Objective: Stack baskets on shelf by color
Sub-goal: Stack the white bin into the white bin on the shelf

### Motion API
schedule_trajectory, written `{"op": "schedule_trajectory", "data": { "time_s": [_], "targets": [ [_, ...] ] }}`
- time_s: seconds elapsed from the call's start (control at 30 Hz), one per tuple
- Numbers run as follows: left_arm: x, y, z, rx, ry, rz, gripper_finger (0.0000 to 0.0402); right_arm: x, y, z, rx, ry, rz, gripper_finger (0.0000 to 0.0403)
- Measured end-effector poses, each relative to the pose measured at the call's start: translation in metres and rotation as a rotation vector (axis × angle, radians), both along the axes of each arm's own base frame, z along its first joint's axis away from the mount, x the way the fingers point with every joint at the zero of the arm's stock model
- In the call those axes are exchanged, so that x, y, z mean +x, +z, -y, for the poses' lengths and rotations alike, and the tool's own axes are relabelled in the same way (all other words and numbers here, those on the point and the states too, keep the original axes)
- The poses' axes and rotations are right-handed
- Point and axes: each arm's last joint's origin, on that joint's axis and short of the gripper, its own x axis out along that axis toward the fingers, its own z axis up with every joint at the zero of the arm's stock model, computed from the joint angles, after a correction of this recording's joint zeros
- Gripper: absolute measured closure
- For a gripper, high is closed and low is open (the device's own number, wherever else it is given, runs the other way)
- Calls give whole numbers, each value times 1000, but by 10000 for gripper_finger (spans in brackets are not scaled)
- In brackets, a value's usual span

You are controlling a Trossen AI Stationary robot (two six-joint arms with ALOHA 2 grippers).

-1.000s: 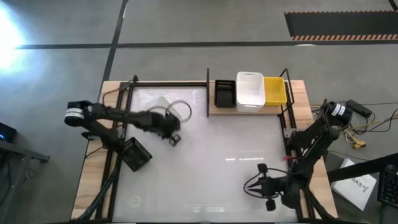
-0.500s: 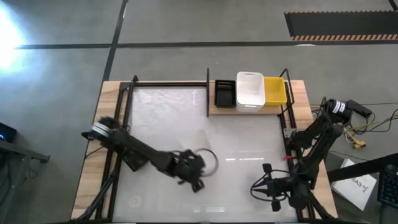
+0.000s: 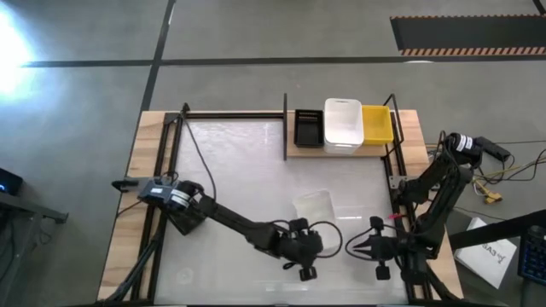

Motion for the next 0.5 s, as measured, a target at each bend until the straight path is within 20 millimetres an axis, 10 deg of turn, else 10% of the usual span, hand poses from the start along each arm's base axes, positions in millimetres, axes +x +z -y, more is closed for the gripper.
{"op": "schedule_trajectory", "data": {
  "time_s": [0.33,0.5],
  "targets": [
    [9,-2,-17,-39,-51,-12,260,2,-9,-3,-20,-5,-7,376],
    [0,28,-17,-65,-70,30,223,13,3,-19,39,83,61,376]
  ]
}}
